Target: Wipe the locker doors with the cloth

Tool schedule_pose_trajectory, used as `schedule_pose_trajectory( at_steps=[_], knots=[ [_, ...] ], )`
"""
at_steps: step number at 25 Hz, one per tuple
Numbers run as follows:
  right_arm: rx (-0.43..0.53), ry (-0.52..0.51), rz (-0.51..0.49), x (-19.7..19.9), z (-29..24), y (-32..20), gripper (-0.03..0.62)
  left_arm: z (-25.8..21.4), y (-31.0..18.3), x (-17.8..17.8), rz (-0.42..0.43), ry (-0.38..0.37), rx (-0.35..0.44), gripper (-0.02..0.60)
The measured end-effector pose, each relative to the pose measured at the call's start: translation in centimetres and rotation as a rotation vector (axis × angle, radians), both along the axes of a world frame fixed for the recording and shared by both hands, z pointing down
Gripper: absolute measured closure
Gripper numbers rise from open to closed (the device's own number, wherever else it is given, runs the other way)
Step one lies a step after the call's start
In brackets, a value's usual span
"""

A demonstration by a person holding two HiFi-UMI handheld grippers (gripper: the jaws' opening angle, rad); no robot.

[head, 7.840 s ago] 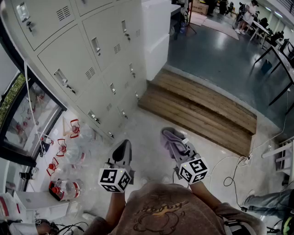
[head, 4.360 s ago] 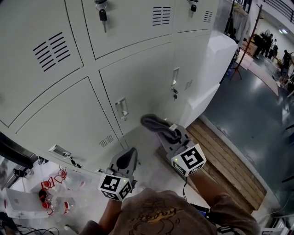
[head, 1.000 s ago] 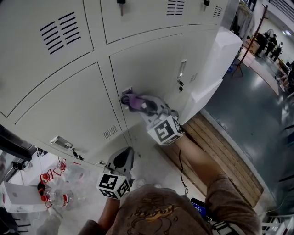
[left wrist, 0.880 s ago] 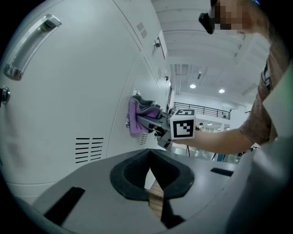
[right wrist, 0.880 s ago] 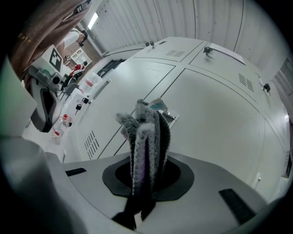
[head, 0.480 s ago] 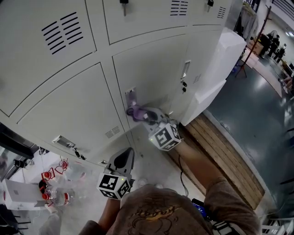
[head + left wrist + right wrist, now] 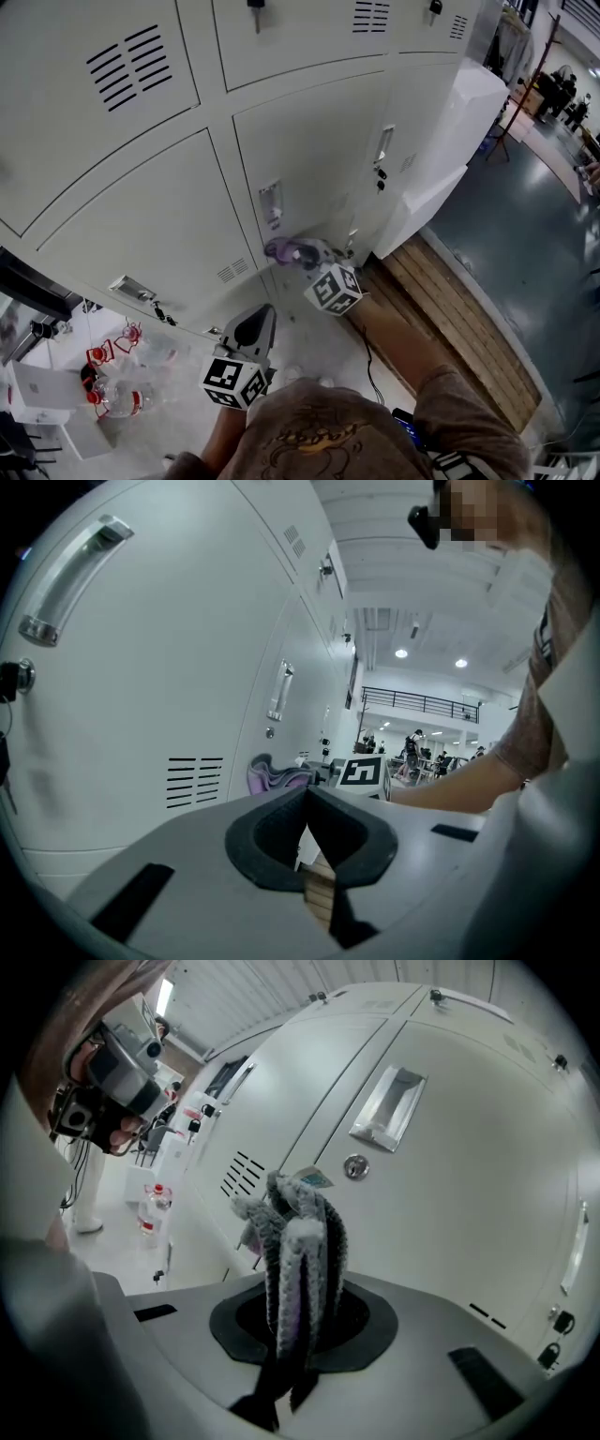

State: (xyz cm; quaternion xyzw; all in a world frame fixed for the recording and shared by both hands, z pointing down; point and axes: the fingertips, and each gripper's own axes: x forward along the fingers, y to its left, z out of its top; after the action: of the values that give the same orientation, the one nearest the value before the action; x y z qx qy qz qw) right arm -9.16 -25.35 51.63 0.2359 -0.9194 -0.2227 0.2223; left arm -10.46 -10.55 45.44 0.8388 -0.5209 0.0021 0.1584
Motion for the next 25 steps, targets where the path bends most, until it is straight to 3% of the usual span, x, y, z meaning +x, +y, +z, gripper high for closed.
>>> schedule_pose_trajectory(
  at_steps=[6,12,17,25],
  knots=[
    [-0.072,0.072,0.012,0.6,3.4,0.2,0.540,0.1,-0.1,-0.1,-0.013,-0.002,-0.003,0.578],
    [-0.091,0.067,0.013,2.2,3.0,1.2,0.540,0.1,-0.2,0.0,-0.015,-0.003,-0.005,0.578],
    [-0.050,0.011,0.086,4.5,-1.6,0.7,0.540,0.1,-0.4,0.6,0.003,-0.001,-0.003,0.578],
    [0.129,-0.042,0.111,7.1,-13.3,-0.7,0.540,-0.2,-0.8,1.9,0.036,-0.001,0.011,0.578]
  ],
)
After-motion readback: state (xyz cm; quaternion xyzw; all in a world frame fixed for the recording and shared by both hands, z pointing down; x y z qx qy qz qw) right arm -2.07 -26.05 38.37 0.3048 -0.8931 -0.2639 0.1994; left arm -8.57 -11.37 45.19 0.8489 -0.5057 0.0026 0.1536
